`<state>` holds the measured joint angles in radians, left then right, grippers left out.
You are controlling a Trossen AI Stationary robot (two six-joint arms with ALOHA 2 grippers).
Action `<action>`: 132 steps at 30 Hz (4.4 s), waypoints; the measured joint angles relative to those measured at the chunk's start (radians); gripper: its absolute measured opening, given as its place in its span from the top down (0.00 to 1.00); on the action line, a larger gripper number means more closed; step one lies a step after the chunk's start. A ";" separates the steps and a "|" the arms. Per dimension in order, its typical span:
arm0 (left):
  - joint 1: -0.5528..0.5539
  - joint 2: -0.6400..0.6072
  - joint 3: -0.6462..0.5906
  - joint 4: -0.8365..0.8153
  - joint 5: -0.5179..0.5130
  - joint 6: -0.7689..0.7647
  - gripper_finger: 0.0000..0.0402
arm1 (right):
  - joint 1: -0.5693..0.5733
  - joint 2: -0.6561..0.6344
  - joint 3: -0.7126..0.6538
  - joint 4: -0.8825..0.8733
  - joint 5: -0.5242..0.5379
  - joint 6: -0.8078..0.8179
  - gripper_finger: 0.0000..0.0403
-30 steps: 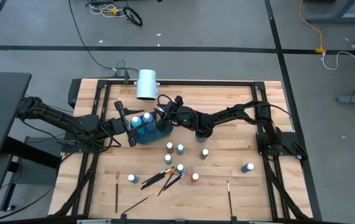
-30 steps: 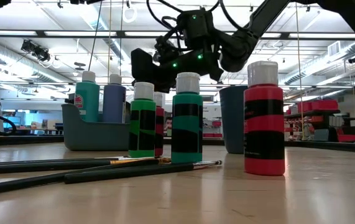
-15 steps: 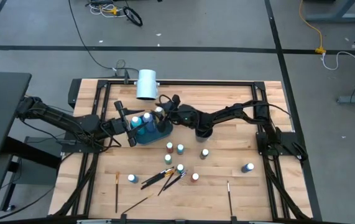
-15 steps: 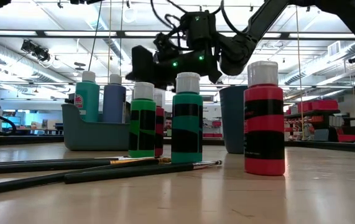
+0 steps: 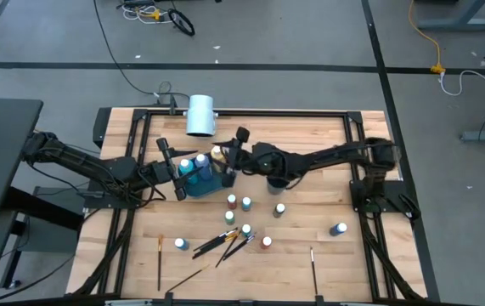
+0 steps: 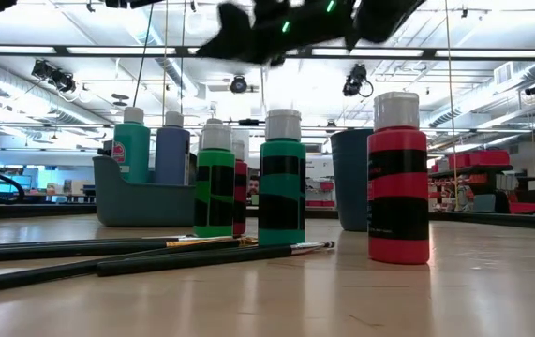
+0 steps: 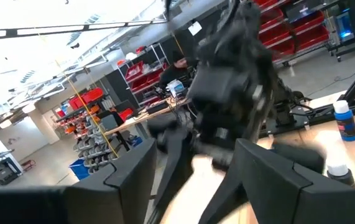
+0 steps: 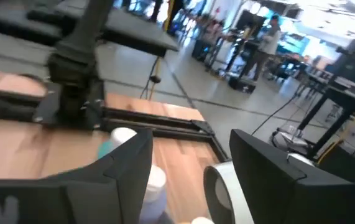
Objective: Pick & Place Paint Supplies
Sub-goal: Put the blue paint bottle into the blue bin, then put the small blue paint bottle into the blue bin
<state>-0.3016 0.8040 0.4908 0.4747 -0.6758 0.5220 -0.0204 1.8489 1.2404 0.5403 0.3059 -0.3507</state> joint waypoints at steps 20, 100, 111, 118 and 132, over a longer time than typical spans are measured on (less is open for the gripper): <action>-0.001 0.000 0.000 -0.266 0.529 -0.280 0.43 | 0.208 -0.276 -0.141 -0.378 0.006 0.107 0.45; -0.284 0.348 -0.071 -0.153 0.448 -0.728 0.79 | 0.220 -0.276 -0.161 -0.288 -0.114 0.099 0.45; -0.285 0.348 0.064 -0.521 0.320 -1.040 0.79 | 0.220 -0.276 -0.161 -0.322 -0.115 0.098 0.45; -0.287 0.348 0.071 -0.787 0.455 -1.354 0.79 | 0.220 -0.275 -0.186 -0.346 -0.115 0.098 0.45; -0.288 0.348 0.071 -1.000 0.673 -1.672 0.79 | 0.218 -0.275 -0.195 -0.308 -0.116 0.054 0.45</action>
<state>-0.5898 1.1519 0.5619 -0.5249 -0.0026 -1.1495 0.1974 1.5734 1.0454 0.2325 0.1902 -0.2964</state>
